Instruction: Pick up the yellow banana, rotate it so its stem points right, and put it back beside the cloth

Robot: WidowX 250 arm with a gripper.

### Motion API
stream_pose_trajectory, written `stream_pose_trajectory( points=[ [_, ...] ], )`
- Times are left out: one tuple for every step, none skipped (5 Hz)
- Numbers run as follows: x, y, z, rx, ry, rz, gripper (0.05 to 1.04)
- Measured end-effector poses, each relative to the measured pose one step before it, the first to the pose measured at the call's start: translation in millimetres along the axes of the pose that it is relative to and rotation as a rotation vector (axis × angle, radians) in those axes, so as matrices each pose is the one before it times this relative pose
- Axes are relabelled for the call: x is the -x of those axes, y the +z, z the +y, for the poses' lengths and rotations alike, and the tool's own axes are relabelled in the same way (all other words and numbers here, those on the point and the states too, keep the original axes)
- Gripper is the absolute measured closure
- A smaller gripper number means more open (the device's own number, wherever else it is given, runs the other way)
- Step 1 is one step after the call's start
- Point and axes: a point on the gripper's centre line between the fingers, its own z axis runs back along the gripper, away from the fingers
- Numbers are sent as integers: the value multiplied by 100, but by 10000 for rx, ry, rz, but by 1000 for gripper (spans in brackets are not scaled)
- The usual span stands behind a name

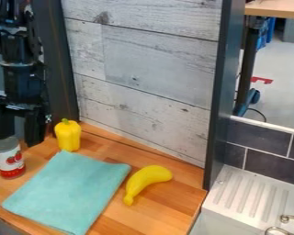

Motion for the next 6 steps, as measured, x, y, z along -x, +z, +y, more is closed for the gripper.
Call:
stream_pose_trajectory(
  points=[
    [-2, -1035, -185, 138, -33, 322, 82],
    [-671, -471, -2380, 85, -541, -10, 82],
    [-950, 19, -3759, -174, -1110, -219, 82],
    [-1149, -329, -3582, -255, -1309, -134, 82],
    [-1708, 418, -2689, -240, -1304, -345, 82],
    [-2363, -22, -1125, -337, -897, -142, 82]
  ],
)
